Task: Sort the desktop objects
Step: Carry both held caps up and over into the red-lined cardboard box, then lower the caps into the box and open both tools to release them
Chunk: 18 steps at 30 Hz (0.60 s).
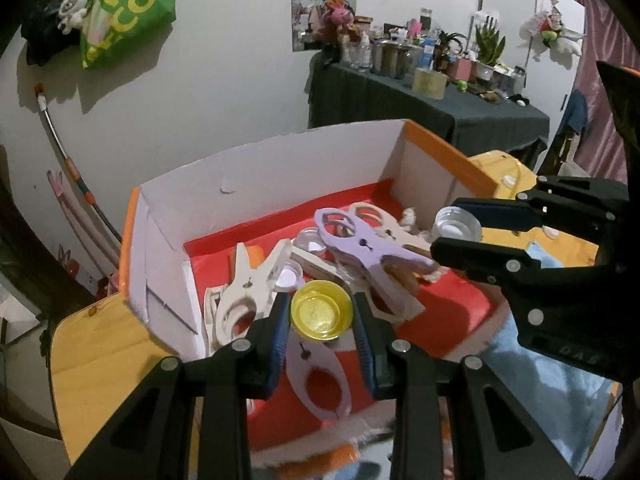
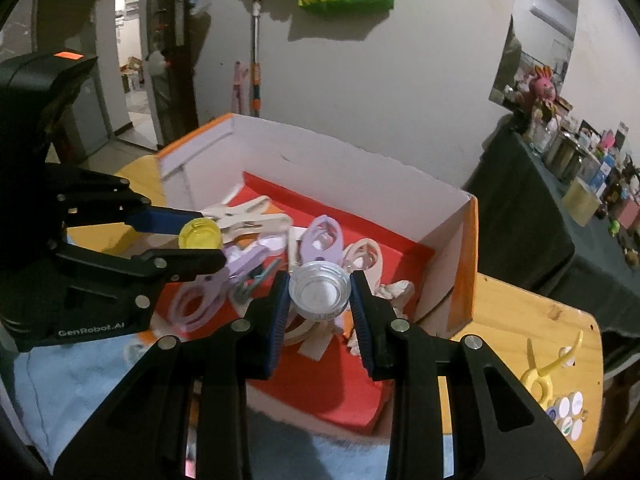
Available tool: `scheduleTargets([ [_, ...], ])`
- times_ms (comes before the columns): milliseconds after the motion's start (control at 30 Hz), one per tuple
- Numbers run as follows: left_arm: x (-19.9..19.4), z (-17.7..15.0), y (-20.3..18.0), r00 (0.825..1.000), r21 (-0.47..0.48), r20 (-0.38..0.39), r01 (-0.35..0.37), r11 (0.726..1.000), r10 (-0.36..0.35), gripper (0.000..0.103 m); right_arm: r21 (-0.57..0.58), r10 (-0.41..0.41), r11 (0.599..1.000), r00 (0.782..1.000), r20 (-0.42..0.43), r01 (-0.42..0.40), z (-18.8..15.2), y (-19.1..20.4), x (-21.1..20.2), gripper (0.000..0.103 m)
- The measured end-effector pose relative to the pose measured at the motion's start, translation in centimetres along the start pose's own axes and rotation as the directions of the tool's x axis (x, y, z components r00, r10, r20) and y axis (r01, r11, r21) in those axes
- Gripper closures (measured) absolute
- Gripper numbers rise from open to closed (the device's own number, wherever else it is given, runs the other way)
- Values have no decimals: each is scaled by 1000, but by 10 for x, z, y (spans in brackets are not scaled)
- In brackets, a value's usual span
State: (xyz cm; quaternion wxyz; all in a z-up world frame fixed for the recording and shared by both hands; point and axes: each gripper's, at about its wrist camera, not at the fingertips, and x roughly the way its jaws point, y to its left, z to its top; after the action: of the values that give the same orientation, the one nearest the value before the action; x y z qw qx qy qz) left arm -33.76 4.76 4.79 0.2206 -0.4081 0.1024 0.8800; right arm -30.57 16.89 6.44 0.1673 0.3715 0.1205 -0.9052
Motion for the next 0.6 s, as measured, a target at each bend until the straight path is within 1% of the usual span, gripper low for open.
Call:
scheduleTargets([
  [67,8,3,2,1000,-6,-9,3,1000,-3,70,3,-13,1000,1000,-16,13,1,-4,10,75],
  [267,28,8,3,999,6,-39,3,1000,-2,70,33,-14,999,999,-47,16,3,-15,30,75],
  [600,50,4,2,997,12,-80,10,1000,-9,70,55,-28,998,996,-89,33,0,-24,52,75],
])
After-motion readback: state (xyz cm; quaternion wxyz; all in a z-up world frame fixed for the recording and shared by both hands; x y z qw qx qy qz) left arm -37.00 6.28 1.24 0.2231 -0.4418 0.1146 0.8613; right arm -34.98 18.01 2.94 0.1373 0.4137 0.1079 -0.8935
